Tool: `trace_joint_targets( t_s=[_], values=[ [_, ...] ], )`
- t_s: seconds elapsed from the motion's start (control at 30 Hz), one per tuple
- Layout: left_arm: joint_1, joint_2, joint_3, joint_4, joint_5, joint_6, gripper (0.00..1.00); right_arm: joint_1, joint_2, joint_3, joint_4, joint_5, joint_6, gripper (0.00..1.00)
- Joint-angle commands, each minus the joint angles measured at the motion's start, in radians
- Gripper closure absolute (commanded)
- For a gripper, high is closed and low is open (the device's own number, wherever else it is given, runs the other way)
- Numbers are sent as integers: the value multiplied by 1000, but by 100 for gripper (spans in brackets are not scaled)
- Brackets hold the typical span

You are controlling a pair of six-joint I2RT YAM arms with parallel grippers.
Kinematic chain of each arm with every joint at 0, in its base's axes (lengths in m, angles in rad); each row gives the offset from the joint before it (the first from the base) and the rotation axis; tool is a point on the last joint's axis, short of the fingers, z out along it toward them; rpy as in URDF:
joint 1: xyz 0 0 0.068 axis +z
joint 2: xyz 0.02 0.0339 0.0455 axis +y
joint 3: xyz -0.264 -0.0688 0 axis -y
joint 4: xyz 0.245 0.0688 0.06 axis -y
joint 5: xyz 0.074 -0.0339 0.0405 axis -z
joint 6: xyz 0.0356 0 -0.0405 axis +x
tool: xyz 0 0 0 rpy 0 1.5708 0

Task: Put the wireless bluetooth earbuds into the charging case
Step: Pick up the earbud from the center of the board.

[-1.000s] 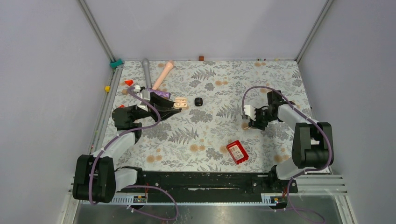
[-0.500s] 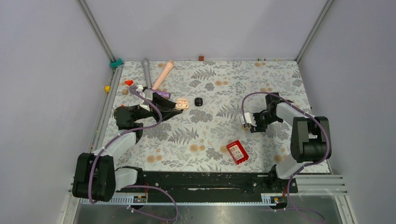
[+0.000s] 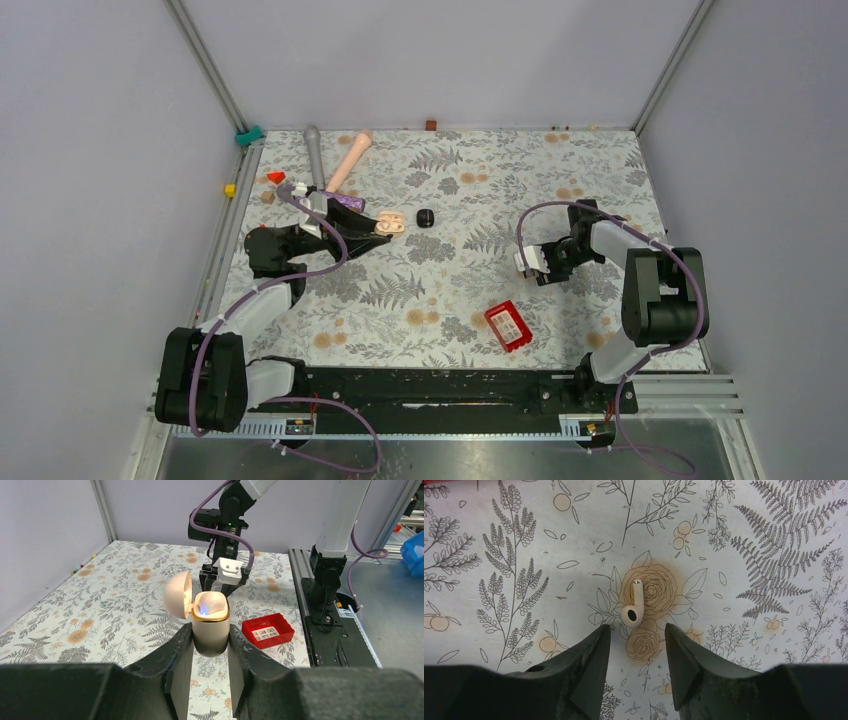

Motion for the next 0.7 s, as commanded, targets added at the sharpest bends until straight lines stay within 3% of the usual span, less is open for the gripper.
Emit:
trace_joint_targets(
  t_s=[0.0, 0.67],
  values=[
    [-3, -7, 20, 24, 5, 22, 100, -5, 17, -18, -9, 28, -82, 48],
    [-3, -18, 29, -76, -2, 88, 100, 11, 9, -60, -12, 100, -262, 53]
  ],
)
